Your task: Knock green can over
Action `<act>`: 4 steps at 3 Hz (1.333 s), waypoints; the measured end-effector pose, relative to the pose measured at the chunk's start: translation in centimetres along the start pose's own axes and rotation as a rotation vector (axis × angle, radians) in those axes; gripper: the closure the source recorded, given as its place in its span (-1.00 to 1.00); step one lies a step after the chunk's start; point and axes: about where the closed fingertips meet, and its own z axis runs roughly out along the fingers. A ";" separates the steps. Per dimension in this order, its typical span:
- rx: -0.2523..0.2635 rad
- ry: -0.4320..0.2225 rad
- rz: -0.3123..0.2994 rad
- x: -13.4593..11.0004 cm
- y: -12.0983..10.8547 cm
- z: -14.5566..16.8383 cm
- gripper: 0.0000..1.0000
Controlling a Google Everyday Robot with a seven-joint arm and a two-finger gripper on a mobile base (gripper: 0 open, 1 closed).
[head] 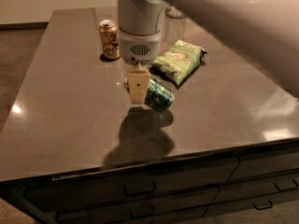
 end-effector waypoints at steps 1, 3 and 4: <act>-0.008 0.056 0.001 0.6 -1.4 1.4 0.25; -0.025 0.097 0.005 1.2 -2.5 3.5 -0.86; -0.031 0.097 0.016 1.6 -2.7 4.0 -1.00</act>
Offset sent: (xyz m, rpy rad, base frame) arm 0.0147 -0.0227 -0.0360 -0.1806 0.0854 0.0051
